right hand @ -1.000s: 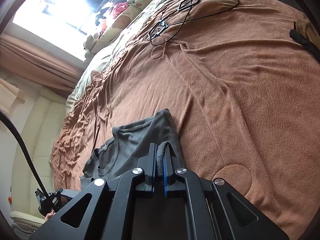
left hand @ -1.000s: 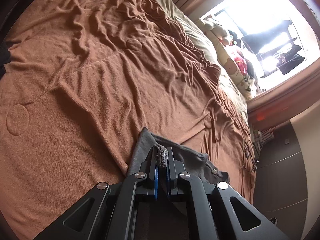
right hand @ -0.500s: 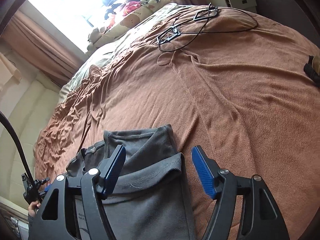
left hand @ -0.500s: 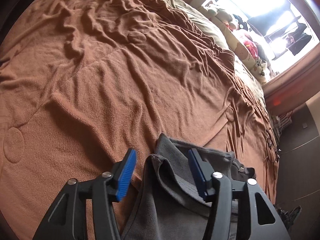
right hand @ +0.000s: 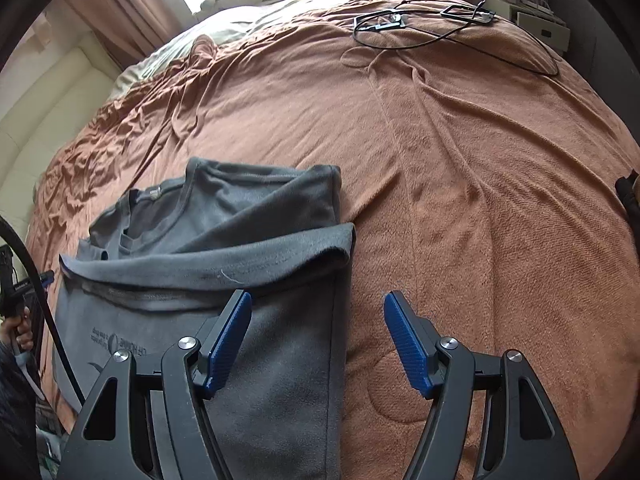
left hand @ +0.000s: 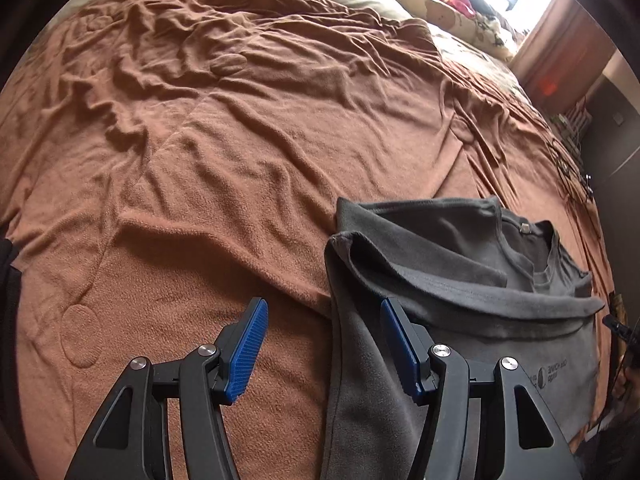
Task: Fold small clothes
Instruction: 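Open both tools and move them to the folded edge of the shirt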
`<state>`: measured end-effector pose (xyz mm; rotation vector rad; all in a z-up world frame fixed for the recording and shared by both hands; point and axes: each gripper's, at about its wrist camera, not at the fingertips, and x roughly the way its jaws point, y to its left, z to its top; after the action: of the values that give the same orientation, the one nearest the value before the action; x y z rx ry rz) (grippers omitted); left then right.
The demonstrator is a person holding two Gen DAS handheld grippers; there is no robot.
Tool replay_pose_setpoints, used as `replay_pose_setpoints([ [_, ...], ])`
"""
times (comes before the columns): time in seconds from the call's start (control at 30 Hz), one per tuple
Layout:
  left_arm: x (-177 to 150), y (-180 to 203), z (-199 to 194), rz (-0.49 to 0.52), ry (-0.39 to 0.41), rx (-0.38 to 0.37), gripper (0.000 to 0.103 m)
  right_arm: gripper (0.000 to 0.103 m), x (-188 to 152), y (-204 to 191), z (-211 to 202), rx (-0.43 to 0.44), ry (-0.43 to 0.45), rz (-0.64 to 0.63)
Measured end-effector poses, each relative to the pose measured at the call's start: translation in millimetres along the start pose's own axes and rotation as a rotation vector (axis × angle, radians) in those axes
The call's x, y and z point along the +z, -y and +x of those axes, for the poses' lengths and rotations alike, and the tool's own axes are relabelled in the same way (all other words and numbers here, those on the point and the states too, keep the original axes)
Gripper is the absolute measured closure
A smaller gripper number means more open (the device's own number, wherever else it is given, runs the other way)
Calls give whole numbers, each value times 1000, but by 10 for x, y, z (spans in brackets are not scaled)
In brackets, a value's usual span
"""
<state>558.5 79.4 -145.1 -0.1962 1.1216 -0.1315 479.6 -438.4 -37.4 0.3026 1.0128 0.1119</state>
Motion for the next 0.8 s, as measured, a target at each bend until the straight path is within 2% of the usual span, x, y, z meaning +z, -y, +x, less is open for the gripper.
replay_pose_setpoints([
  [0.13,-38,131,122,73,-35,21,42,36,44,-80,136,-38,-49,-49],
  [0.27,-52,239,312,150,-72,90,42,36,66,-152,325,-103,-103,-100],
  [0.37,-32,284,456,193,-91,128,42,36,118,-186,425,-126,-102,-117],
  [0.47,50,270,535,184,-84,124,42,36,230,-202,490,-141,-80,-116],
  [0.63,252,254,652,150,-54,107,43,47,353,-166,595,-144,-40,-84],
  [0.8,392,221,727,111,-20,63,55,61,448,-118,675,-121,0,-52],
])
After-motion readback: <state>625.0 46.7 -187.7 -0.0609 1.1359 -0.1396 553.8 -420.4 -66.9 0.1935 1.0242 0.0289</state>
